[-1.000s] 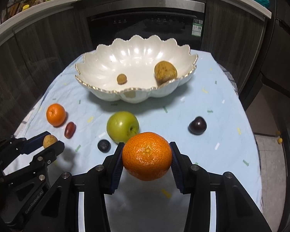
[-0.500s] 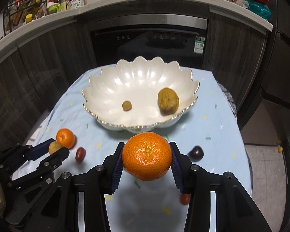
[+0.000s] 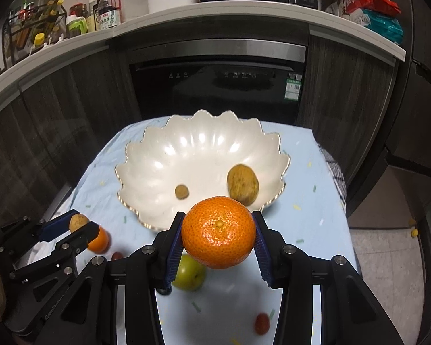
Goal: Organize fruits
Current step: 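Lift the brown fruit and mandarin and carry them toward the white bowl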
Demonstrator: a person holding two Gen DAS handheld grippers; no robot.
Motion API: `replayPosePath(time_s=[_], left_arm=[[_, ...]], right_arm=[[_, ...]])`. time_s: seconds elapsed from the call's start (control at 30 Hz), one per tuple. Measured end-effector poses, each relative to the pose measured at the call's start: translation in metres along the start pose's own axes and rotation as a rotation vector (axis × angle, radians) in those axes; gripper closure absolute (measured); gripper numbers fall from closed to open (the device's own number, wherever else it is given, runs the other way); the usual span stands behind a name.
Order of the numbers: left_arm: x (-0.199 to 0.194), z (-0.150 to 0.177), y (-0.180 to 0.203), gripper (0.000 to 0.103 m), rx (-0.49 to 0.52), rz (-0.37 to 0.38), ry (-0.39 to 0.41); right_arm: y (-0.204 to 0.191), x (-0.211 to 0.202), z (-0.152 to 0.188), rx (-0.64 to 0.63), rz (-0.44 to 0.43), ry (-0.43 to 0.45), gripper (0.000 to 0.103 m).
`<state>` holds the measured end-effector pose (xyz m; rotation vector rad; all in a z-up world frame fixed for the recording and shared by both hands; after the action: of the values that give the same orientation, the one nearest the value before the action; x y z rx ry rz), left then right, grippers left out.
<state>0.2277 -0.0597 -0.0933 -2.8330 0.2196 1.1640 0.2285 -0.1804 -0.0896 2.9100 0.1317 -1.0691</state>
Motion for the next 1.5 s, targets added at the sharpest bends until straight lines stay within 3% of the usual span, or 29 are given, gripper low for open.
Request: replayPosePath(time_s=[0.57, 1.5], left_arm=[[0.032, -0.043, -0.010, 0.076, -0.013, 0.007, 0.011], [0.118, -0.112, -0.015, 0.076, -0.021, 0.014, -0.008]], right_arm=[[0.007, 0.026, -0.040, -0.010, 0.005, 0.027, 0.057], [0.048, 0.111, -0.082, 0.035, 0.042, -0.033, 0.057]])
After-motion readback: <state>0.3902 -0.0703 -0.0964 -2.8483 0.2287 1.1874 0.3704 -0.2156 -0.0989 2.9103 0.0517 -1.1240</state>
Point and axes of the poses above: each gripper's, at about its wrist camera, not at the fingertips, and x roughly the way its jaws point, y to its right, z to its underside, the point moved 7 cm from there along x, roughly the way its jaws point, and after that the axes turned 3 degrees about -x, right-handed, at the moved point
